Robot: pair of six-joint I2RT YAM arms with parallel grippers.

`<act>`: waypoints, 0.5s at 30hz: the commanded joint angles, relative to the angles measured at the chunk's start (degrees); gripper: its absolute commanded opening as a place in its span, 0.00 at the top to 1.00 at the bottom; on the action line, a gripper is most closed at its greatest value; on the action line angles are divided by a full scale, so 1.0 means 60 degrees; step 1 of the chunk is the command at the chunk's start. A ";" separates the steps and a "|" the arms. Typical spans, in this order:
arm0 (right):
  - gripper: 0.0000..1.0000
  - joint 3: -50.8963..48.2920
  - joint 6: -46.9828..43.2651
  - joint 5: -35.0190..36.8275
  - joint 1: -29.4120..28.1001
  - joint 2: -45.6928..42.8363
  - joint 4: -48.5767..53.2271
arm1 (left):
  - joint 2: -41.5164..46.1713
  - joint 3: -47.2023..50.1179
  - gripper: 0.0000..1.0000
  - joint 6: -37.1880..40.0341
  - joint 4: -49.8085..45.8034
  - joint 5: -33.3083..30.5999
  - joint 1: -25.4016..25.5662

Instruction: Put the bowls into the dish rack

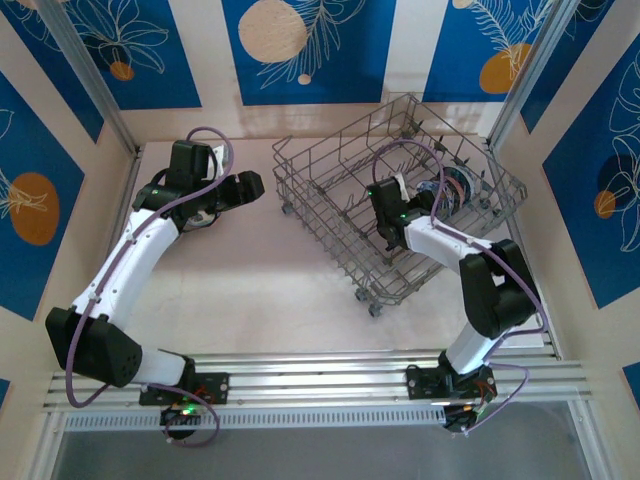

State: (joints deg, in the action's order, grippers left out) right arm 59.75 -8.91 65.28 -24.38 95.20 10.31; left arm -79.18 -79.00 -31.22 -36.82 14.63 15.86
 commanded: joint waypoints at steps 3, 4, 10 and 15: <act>0.37 0.0515 0.0627 -0.0121 -0.0014 0.0250 0.0097 | 0.0019 -0.0148 0.23 -0.0127 0.0072 0.0183 -0.0086; 0.37 0.0552 0.0675 -0.0166 -0.0009 0.0297 0.0141 | 0.0040 -0.0134 0.23 -0.0135 0.0070 0.0169 -0.0090; 0.34 0.0902 0.1320 -0.0529 0.0257 0.0487 0.0817 | 0.0011 -0.0156 0.23 -0.0180 0.0057 0.0139 -0.0094; 0.33 0.1112 0.1466 -0.0884 0.0472 0.0697 0.1090 | -0.0015 -0.0163 0.23 -0.0274 0.0057 0.0139 -0.0080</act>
State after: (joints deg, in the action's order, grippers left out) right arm 64.16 -3.03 61.89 -22.17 98.35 16.78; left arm -79.20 -79.00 -31.73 -36.84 14.63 15.86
